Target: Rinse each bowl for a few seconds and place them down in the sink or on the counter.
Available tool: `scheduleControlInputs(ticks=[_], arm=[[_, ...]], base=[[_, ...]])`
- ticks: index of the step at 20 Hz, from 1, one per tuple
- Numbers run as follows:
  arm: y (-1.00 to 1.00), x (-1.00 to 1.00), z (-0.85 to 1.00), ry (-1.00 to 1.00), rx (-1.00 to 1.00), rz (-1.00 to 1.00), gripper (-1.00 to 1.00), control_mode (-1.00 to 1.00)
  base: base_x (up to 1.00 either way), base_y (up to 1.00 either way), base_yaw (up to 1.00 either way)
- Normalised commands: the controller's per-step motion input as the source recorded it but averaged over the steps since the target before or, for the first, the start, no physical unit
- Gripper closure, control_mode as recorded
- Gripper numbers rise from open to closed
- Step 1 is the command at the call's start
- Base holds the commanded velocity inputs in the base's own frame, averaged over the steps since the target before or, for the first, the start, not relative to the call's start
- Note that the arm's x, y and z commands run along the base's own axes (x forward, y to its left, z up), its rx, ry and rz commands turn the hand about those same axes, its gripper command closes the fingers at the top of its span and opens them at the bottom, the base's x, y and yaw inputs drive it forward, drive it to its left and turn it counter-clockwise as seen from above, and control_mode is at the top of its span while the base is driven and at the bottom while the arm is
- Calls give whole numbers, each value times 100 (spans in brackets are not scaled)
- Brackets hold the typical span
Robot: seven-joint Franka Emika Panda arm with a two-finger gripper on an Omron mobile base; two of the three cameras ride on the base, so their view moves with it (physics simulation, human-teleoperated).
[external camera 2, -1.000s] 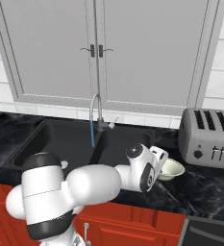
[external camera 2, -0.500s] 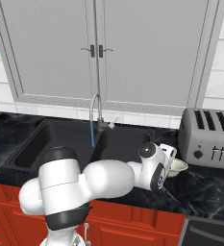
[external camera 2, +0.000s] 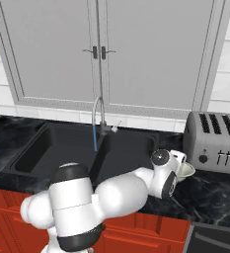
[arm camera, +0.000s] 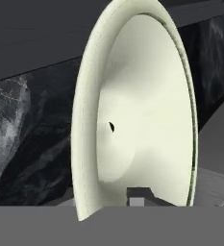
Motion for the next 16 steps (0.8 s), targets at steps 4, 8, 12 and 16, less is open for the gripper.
scheduleControlInputs(ticks=[4,8,12,16], arm=[[-5,-5,-13,0,0,2,-100,-100],[-13,-5,5,0,0,3,-100,-100],[0,-7,21,0,0,2,-100,-100],[10,-16,25,0,0,4,-100,-100]], base=[[0,0,0],[0,0,0],[0,0,0],[0,0,0]])
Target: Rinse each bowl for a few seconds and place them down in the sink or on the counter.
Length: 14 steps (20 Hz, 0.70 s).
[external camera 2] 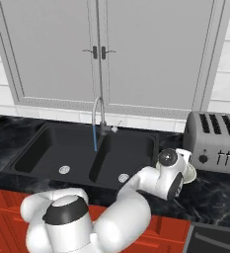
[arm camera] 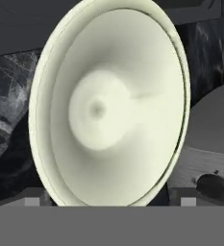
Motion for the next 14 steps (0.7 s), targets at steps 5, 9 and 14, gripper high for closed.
scheduleControlInputs(ticks=[5,9,14], arm=[[22,-23,8,0,0,7,-100,-100],[8,-17,43,0,0,7,-100,-100],[15,-19,67,0,0,7,-100,-100]], base=[[0,0,0],[0,0,0],[0,0,0]])
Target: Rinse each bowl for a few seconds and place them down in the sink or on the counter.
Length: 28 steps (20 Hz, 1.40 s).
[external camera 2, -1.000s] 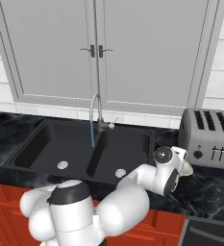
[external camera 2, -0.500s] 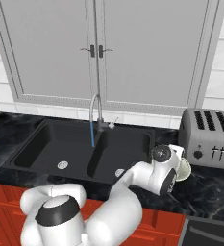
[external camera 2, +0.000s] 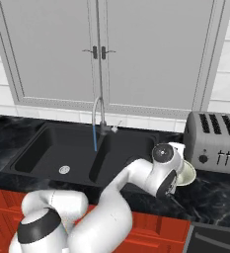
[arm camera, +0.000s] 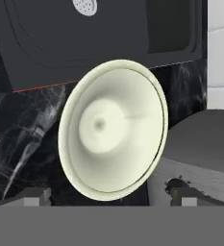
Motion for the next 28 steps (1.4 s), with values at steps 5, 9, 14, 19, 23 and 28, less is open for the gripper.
scheduleControlInputs(ticks=[5,9,14,19,23,28], arm=[[29,-17,68,0,0,12,-100,-100],[35,-21,51,0,-9,15,-100,-100],[28,-16,53,0,-9,12,-100,-100],[34,-11,49,0,-10,13,-100,-100],[52,-11,17,0,-12,11,-100,-100],[58,-3,4,0,-9,12,-100,-100]], base=[[0,0,0],[0,0,0],[0,0,0],[0,0,0],[0,0,0],[0,0,0]])
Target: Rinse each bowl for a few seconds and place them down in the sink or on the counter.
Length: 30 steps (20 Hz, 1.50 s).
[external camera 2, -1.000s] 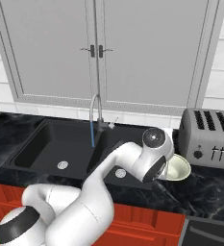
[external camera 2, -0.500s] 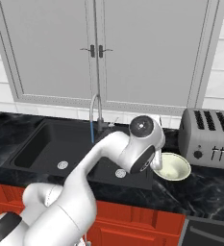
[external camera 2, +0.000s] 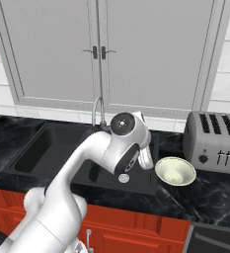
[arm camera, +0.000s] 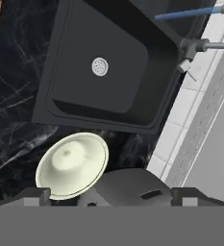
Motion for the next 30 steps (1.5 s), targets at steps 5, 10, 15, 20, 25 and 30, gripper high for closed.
scheduleControlInputs(ticks=[5,10,15,20,25,30], arm=[[67,0,10,0,-6,12,-100,-100],[64,0,14,2,-4,13,-100,-100],[63,0,12,5,-3,15,-100,-100],[62,0,7,7,-6,15,-100,-100],[55,0,10,9,-6,16,-100,-100],[48,0,0,11,-2,16,-100,-100]], base=[[0,0,0],[0,0,0],[0,0,0],[0,0,0],[0,0,0],[0,0,0]])
